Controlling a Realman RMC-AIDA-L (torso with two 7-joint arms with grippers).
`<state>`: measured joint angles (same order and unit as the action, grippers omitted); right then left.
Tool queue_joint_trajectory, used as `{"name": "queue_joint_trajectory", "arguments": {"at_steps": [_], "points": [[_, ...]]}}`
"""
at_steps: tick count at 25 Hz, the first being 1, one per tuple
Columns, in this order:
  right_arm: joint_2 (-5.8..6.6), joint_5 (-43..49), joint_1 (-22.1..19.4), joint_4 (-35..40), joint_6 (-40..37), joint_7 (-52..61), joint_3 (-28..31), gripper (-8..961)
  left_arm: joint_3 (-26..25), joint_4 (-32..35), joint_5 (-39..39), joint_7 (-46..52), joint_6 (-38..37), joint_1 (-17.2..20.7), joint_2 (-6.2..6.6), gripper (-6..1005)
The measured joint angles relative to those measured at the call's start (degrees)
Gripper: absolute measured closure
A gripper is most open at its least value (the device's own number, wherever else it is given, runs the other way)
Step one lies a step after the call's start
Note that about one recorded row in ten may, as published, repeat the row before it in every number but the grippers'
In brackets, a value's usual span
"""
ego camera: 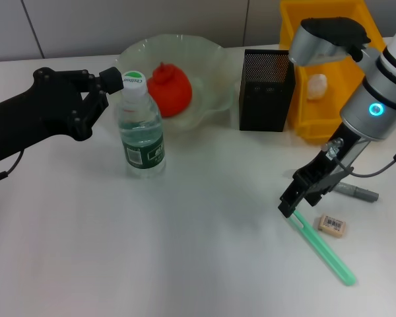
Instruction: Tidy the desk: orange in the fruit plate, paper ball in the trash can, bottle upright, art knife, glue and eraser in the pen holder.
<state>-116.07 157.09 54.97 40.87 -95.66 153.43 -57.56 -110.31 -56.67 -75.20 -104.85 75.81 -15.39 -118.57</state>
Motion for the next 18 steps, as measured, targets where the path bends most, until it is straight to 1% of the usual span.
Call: {"name": "queue_joint_trajectory", "arguments": {"at_steps": [5, 8, 14, 18], "points": [[0.00, 0.53, 0.53, 0.00, -0.03, 0.38, -0.12, 299, -0.05, 0.07, 0.00, 0.00, 0.03, 0.02, 0.00, 1000], [-0.01, 0.75, 0.68, -0.01, -0.09, 0.58, -0.35, 331, -0.08, 0.07, 0.08, 0.00, 0.04, 0.04, 0.00, 1000], [-0.53, 0.76, 0.65, 0.09, 0.01, 0.72, -0.36, 395, -0.09, 0.07, 0.15, -0.07, -0.01, 0.12, 0.00, 1000], [-0.61, 0.69, 0.59, 0.22, 0.04, 0.72, -0.36, 438, -0.15, 0.07, 0.14, -0.08, -0.03, 0.17, 0.00, 1000]]}}
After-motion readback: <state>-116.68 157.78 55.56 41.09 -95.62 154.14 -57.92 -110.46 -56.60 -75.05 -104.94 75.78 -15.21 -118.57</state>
